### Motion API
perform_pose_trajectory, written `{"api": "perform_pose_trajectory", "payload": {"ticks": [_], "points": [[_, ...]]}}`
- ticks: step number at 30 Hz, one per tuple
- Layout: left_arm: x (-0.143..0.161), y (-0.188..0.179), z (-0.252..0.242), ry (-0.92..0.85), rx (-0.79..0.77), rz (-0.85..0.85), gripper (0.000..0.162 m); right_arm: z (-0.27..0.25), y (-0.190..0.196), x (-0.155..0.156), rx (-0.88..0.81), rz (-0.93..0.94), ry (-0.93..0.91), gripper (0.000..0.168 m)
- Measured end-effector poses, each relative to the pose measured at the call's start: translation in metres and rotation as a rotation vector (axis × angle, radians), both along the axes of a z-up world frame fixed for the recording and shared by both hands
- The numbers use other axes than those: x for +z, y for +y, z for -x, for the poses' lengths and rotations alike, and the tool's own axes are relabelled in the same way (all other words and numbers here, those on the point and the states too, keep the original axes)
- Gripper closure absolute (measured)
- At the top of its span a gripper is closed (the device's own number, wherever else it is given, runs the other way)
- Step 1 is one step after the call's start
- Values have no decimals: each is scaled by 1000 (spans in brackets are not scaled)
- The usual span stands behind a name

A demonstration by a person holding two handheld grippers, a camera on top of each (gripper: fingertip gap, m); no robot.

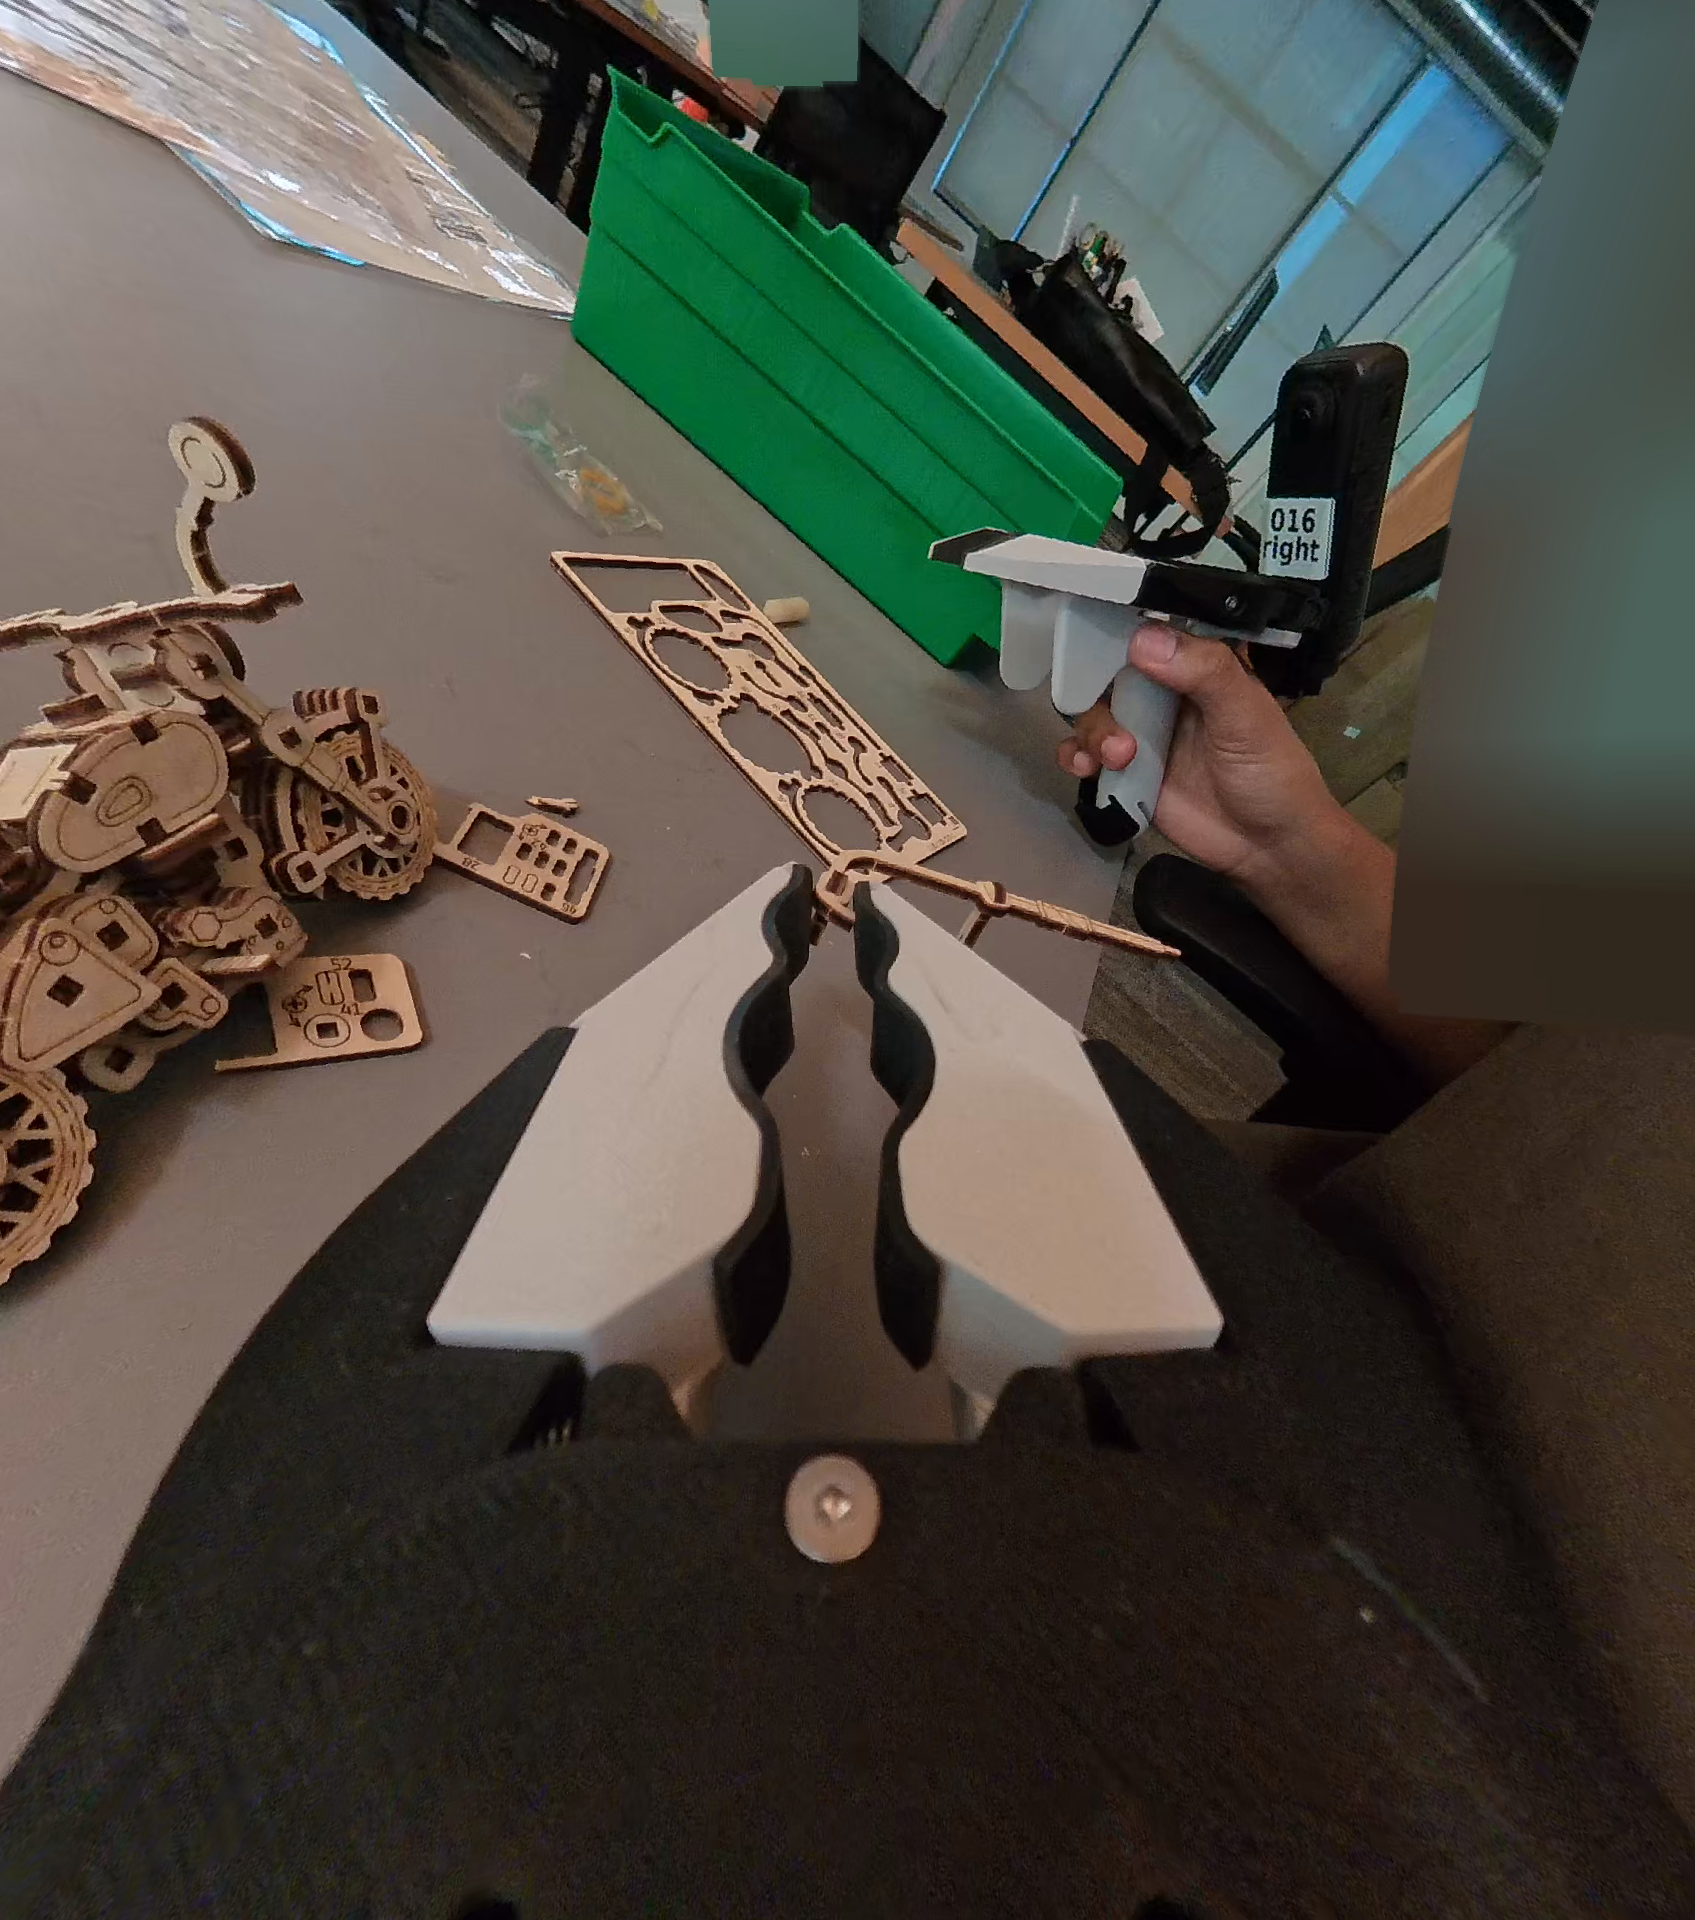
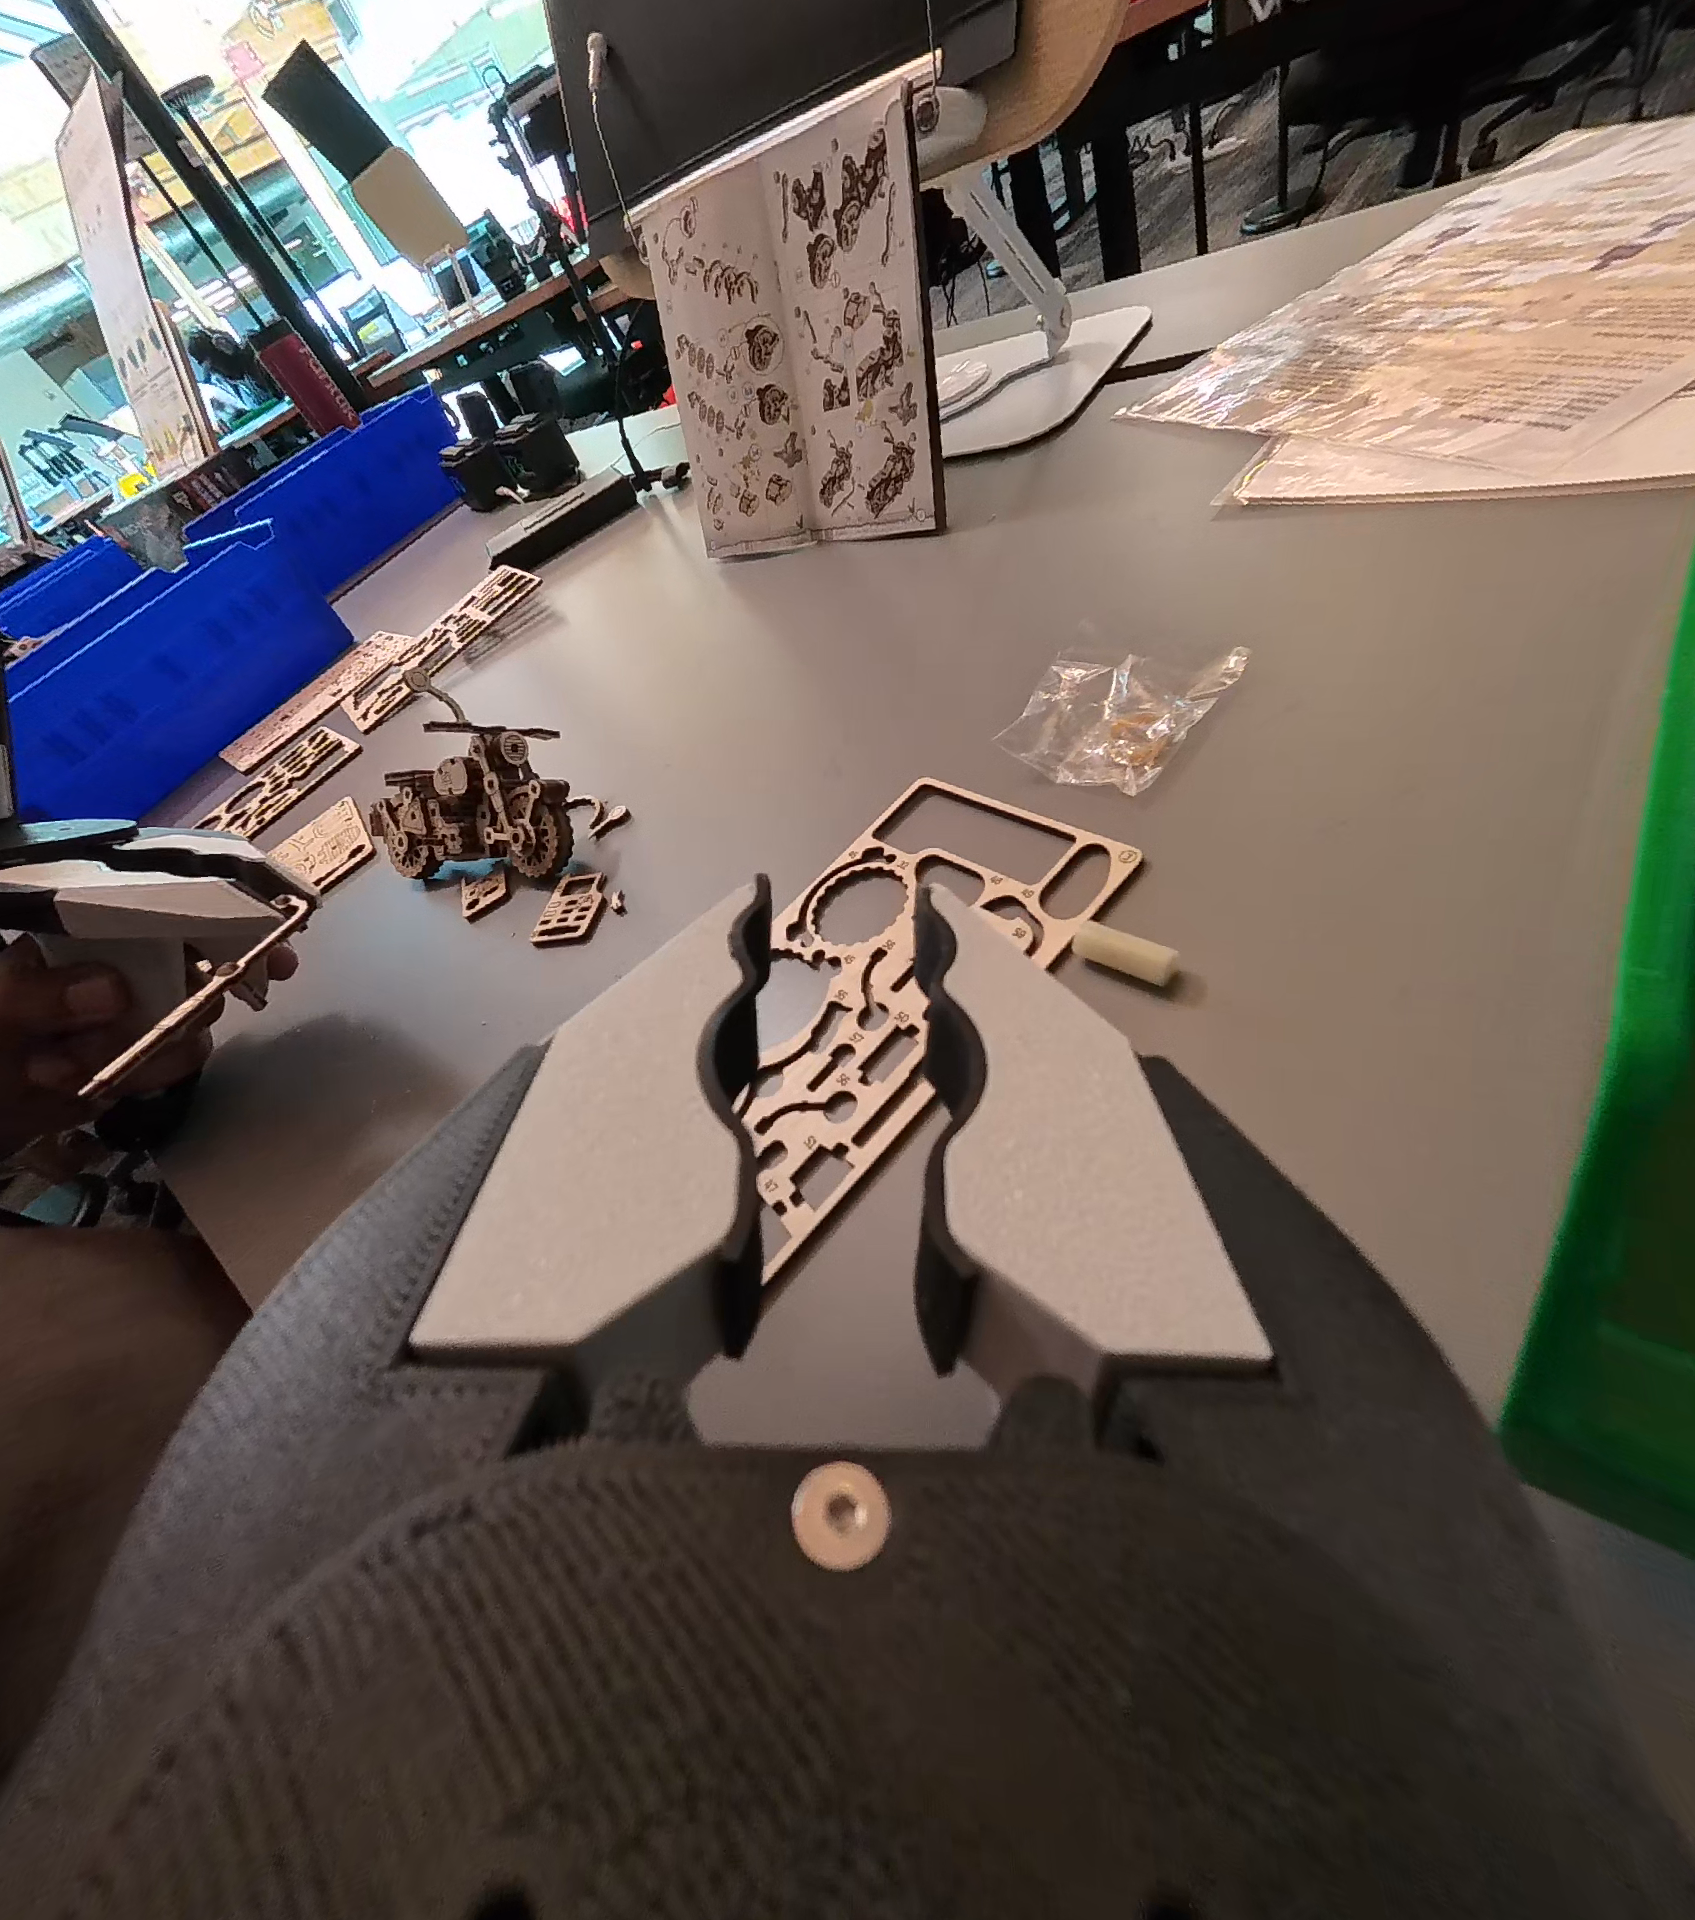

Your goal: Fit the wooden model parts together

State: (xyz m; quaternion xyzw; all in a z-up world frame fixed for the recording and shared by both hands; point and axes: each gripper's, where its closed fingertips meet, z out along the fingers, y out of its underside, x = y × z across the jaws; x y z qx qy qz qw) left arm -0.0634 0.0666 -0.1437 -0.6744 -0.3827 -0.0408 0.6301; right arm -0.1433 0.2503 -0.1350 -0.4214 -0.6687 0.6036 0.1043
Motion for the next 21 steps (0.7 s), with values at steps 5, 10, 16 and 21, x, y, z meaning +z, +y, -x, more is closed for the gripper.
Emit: {"api": "perform_pose_trajectory", "payload": {"ticks": [5,10,16,21], "points": [[0,0,0,-1,-1,0,157,0,-1,0,2,0,-2,143],[0,0,0,-2,-1,0,157,-1,-1,0,3,2,-2,143],[-1,1,0,-5,-3,1,157,-1,-2,0,5,3,-3,142],[-1,1,0,-10,-4,1,157,-1,-3,0,8,2,-2,142]]}}
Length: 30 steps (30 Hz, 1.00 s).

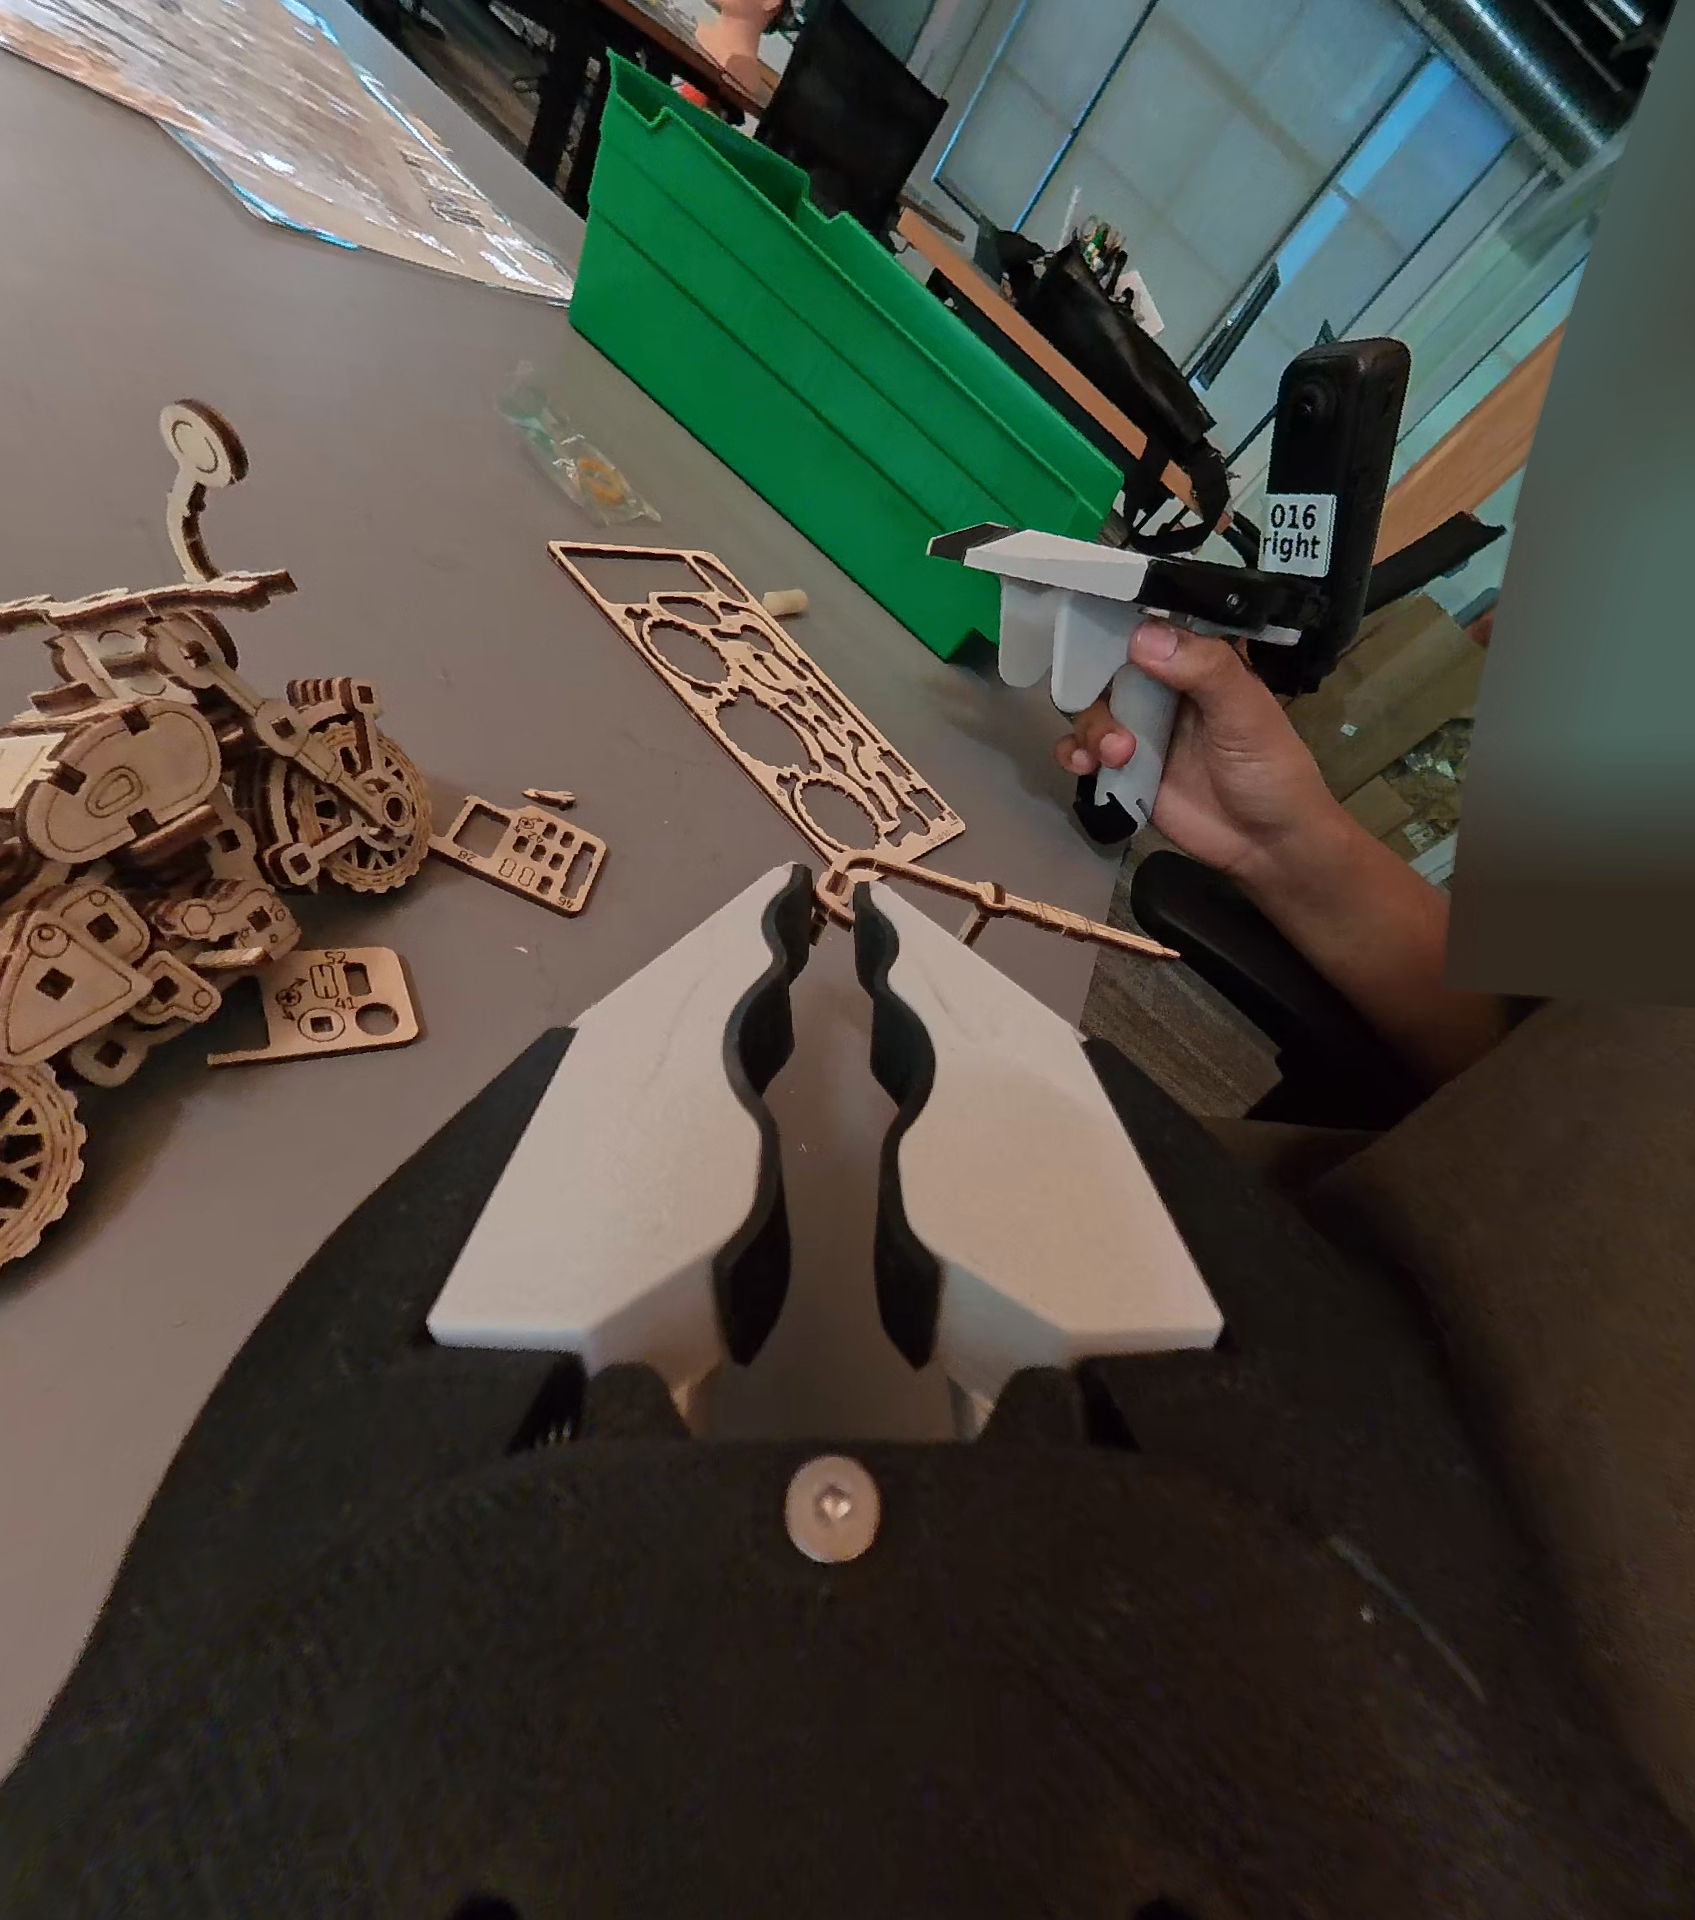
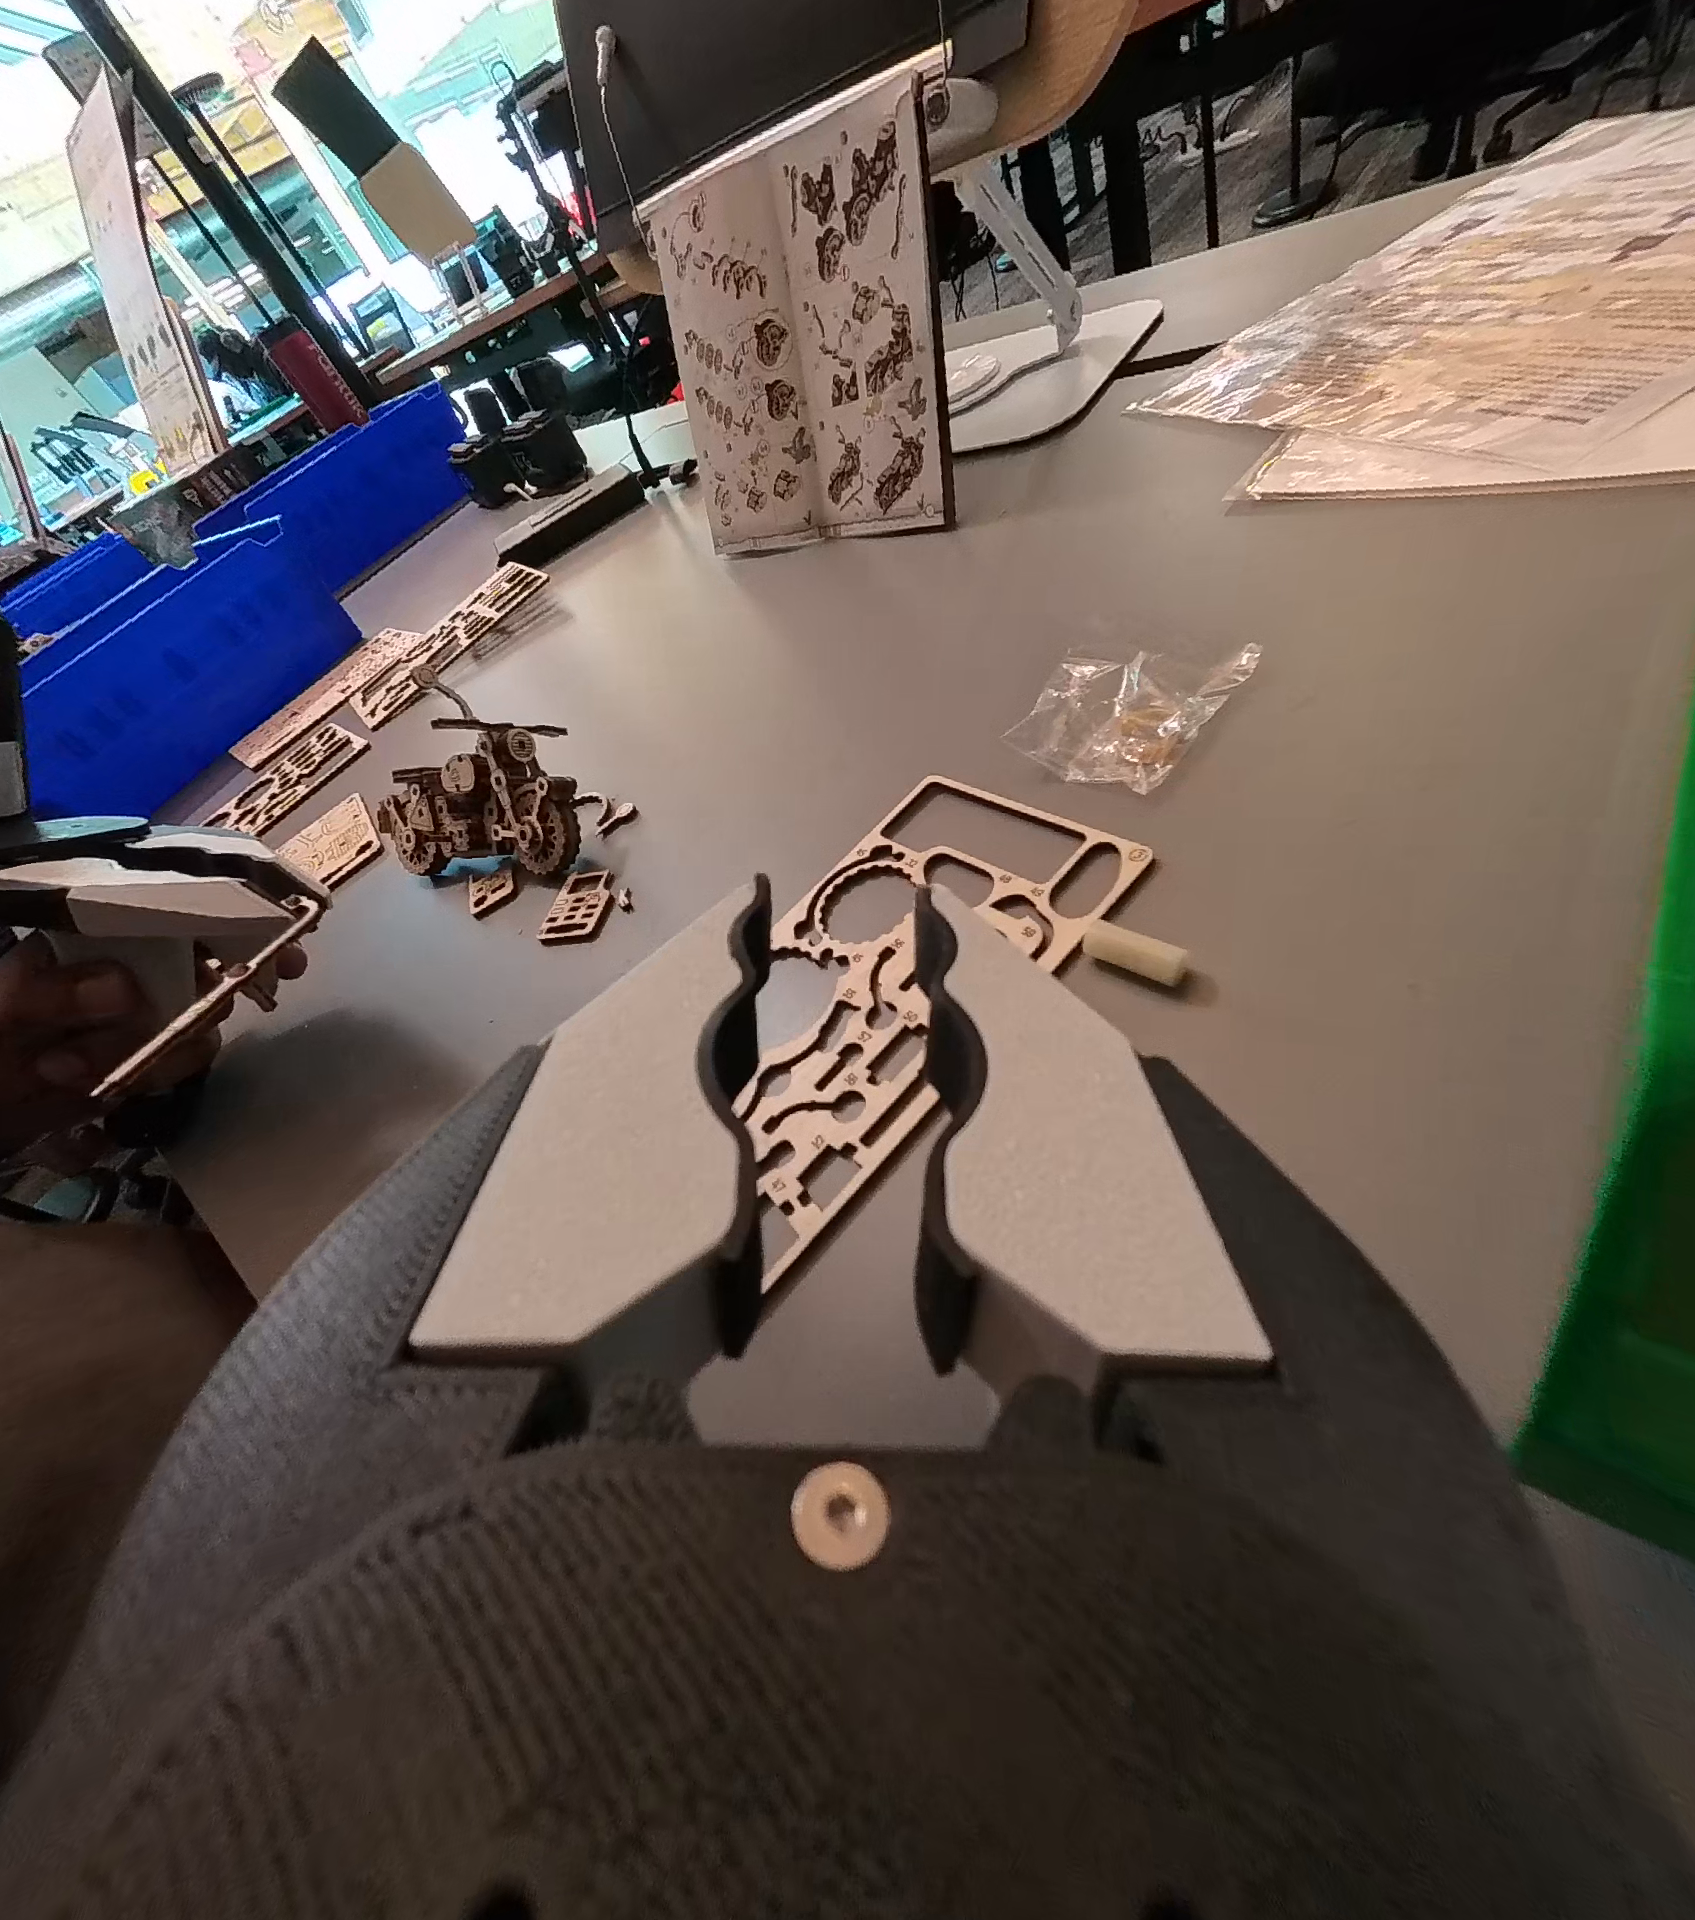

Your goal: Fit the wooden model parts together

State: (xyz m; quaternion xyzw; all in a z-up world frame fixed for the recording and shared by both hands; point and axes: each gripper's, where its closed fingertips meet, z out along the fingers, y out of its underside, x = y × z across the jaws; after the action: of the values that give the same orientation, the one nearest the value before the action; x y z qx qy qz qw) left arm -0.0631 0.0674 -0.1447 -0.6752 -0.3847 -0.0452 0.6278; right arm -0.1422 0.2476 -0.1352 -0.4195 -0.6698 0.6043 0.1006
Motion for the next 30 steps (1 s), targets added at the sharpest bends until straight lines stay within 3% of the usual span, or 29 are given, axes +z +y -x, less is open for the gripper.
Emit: {"api": "perform_pose_trajectory", "payload": {"ticks": [8,17,22,30], "points": [[-1,1,0,-5,0,6,157,-9,-18,3,77,-44,48,140],[-5,8,-5,-10,-28,35,156,-64,-99,12,406,-90,179,143],[-6,15,-12,29,-51,83,157,-90,-131,8,527,-81,148,152],[-8,28,-27,140,-92,192,157,-101,-151,-6,550,-39,-51,155]]}}
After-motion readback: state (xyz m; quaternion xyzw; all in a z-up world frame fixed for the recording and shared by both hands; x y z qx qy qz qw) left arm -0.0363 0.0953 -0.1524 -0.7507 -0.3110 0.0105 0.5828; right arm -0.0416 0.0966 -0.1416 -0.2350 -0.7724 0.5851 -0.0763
